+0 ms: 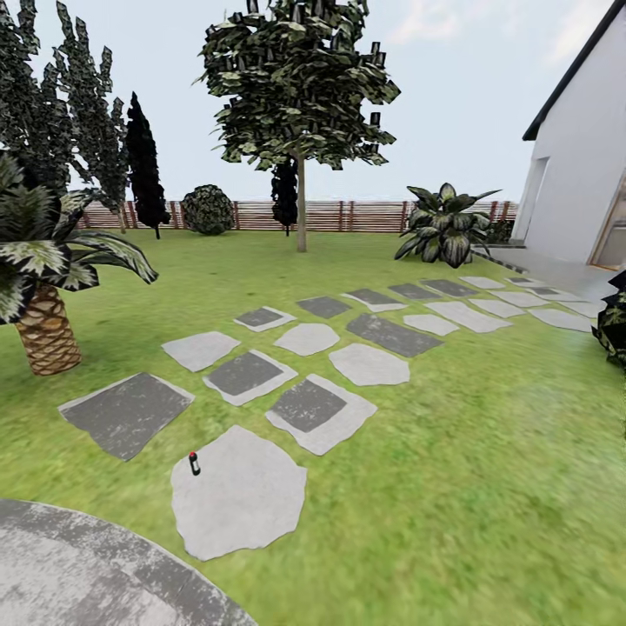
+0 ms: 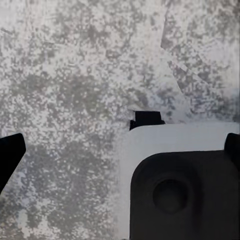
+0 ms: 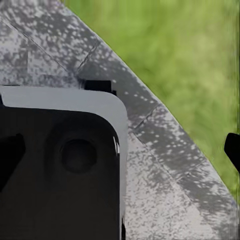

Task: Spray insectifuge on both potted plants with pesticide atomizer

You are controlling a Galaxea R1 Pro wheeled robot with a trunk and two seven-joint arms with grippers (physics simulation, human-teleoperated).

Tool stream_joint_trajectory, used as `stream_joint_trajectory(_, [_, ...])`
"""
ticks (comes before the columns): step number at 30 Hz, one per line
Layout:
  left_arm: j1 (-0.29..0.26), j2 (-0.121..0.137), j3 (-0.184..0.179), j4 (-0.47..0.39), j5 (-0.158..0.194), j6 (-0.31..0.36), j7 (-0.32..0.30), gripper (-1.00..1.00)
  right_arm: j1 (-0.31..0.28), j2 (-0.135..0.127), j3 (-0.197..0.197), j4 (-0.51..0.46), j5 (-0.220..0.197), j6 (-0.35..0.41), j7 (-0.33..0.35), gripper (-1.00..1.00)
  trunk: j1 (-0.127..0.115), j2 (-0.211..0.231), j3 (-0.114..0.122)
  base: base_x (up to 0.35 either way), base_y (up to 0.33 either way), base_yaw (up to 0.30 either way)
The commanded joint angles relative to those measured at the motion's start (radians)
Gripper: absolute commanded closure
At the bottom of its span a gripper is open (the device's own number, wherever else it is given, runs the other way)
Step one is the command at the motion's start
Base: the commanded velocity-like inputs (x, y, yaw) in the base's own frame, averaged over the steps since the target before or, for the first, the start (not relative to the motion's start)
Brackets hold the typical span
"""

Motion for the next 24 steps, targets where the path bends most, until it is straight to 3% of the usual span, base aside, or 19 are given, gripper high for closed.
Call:
stream_joint_trajectory(1, [-0.115, 0.000, 0.001, -0.135, 0.001, -0.049, 0.000, -1.00, -0.001, 0.000, 0.001, -0.588, 0.001, -0.019, 0.001, -1.00, 0.000, -0.001, -0.001, 0.046, -0.297, 0.000])
stream_joint_trajectory(2, [-0.137, 0.000, 0.001, -0.135, 0.003, -0.050, 0.002, -1.00, -0.001, 0.000, 0.003, -0.599, 0.002, -0.048, 0.001, -1.00, 0.000, -0.001, -0.001, 0.150, -0.288, 0.000])
stream_joint_trajectory(8, [-0.147, 0.003, 0.010, -0.136, 0.005, -0.051, 0.008, -1.00, -0.001, -0.001, -0.002, -0.567, 0.002, -0.064, -0.003, -1.00, 0.000, -0.001, -0.002, 0.223, -0.250, 0.024])
stream_joint_trajectory(11, [-0.143, 0.003, 0.057, -0.134, 0.014, -0.055, 0.005, -1.00, -0.001, -0.001, -0.003, -0.558, 0.002, -0.066, -0.005, -1.00, 0.000, -0.001, -0.004, 0.295, -0.151, 0.168])
stream_joint_trajectory(14, [-0.138, 0.002, 0.076, -0.133, 0.014, -0.058, 0.002, -1.00, -0.001, -0.001, -0.003, -0.552, 0.002, -0.067, -0.005, -1.00, 0.000, -0.001, -0.006, 0.325, -0.052, 0.210])
stream_joint_trajectory(24, [-0.134, 0.018, 0.087, -0.132, 0.016, -0.062, 0.003, -1.00, -0.001, -0.002, -0.003, -0.547, 0.004, -0.067, -0.005, -1.00, 0.000, -0.001, -0.015, 0.336, 0.033, 0.225])
